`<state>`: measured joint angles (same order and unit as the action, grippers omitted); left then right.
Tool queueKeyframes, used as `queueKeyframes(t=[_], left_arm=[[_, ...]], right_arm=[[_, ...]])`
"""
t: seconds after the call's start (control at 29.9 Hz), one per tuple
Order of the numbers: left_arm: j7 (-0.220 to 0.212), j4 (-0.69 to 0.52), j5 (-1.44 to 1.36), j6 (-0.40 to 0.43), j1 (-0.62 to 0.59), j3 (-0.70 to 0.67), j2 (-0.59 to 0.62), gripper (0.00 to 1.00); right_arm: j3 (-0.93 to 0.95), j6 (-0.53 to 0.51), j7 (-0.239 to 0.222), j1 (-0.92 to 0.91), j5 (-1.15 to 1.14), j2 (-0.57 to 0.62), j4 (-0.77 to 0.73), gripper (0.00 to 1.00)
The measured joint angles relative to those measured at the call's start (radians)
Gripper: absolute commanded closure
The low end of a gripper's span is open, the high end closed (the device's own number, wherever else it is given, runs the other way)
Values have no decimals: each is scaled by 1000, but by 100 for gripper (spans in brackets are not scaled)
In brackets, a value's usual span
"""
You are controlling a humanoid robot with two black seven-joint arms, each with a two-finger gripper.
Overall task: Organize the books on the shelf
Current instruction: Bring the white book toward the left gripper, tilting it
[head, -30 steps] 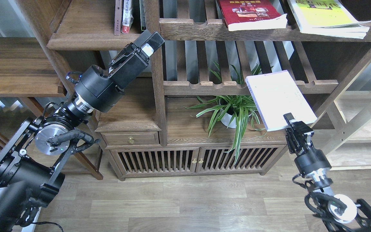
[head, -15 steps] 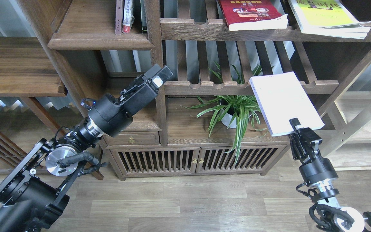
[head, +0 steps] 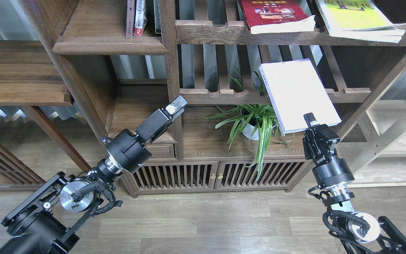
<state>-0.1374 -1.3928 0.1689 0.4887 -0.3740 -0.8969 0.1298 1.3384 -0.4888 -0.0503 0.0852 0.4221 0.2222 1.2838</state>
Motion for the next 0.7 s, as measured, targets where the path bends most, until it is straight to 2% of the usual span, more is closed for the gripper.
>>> queueKeyframes(t=[0.27,0.53,0.64,0.7], left_arm=[[1,126,102,0,-22,12,-53,1],[-2,170,111,0,-29,16,-64,1],[-26,206,118,0,-54,17,-76,1],[-62,227,144,0,-65,17,-86,1]], right_arm=[[-75,0,0,-30,-16,-58,0,97],[-114,0,-2,-75,-99,-171,0,97],[-143,0,-2,-90,-118,-194,0,97],[-160,0,-2,-93,-125,-200,0,97]])
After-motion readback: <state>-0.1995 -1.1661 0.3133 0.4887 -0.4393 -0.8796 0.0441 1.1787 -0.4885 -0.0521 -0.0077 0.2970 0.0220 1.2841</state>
